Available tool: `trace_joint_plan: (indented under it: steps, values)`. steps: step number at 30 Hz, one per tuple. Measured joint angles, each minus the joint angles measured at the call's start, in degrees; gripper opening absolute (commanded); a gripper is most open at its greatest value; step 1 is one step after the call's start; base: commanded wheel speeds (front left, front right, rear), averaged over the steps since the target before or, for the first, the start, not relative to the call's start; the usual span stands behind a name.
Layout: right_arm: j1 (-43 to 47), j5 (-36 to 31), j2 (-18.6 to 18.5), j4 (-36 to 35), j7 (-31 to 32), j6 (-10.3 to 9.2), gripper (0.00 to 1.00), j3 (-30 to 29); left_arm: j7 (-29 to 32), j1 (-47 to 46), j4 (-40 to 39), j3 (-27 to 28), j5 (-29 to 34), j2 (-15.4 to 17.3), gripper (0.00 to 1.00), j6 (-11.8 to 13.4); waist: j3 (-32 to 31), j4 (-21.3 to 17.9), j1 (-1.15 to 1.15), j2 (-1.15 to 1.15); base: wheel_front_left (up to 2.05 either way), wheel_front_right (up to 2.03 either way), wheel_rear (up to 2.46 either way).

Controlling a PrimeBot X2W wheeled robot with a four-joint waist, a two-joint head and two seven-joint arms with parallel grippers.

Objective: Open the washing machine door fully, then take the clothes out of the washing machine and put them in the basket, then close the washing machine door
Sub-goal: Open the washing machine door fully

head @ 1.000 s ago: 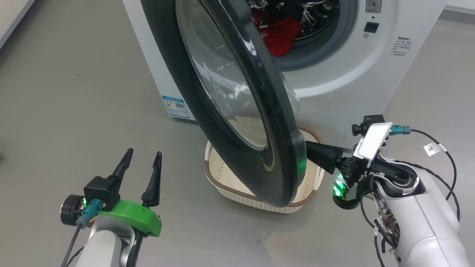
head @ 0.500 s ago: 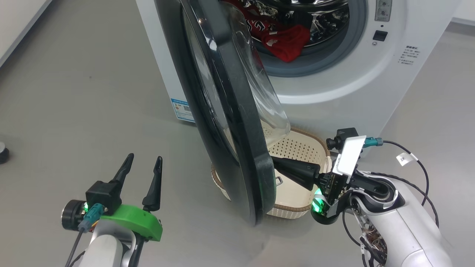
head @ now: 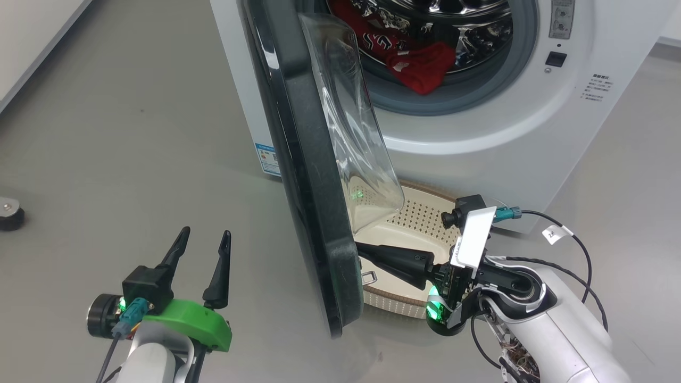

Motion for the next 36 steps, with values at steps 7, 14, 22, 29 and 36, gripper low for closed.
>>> trace_joint_plan:
  steps: [7, 14, 22, 29, 36]
  values:
    - [0.01, 0.01, -0.03, -0.11, -1.80, 0.00, 0.00, 0.51, 0.00, 0.01, -0.26, 0.10, -0.05, 0.00, 1.00, 0.23, 0.03, 0.65, 0.00, 0.00, 0.00, 0.00, 0.00]
    - [0.09, 0.11, 0.04, -0.11, -4.03, 0.00, 0.00, 0.21, 0.00, 0.04, -0.51, 0.25, -0.05, 0.00, 1.00, 0.64, -0.11, 0.86, 0.00, 0.00, 0.00, 0.00, 0.00]
    - [1.54, 0.58, 0.19, -2.07, -8.47, 0.00, 0.00, -5.28, 0.00, 0.09, -0.74, 0.32, -0.05, 0.00, 1.00, 0.65, -0.39, 0.46, 0.00, 0.00, 0.00, 0.00, 0.00]
    - [4.46, 0.16, -0.87, -6.30, -14.24, 0.01, 1.00, -12.90, 0.00, 0.67, -0.85, 0.55, -0.05, 0.03, 1.00, 0.73, -1.04, -0.10, 0.00, 0.00, 0.00, 0.00, 0.00]
    - [9.13, -5.69, -2.71, -7.61, -22.26, 0.01, 1.00, -17.31, 0.00, 1.86, -0.80, 0.57, 0.02, 0.05, 1.00, 0.75, -1.84, -0.64, 0.00, 0.00, 0.00, 0.00, 0.00]
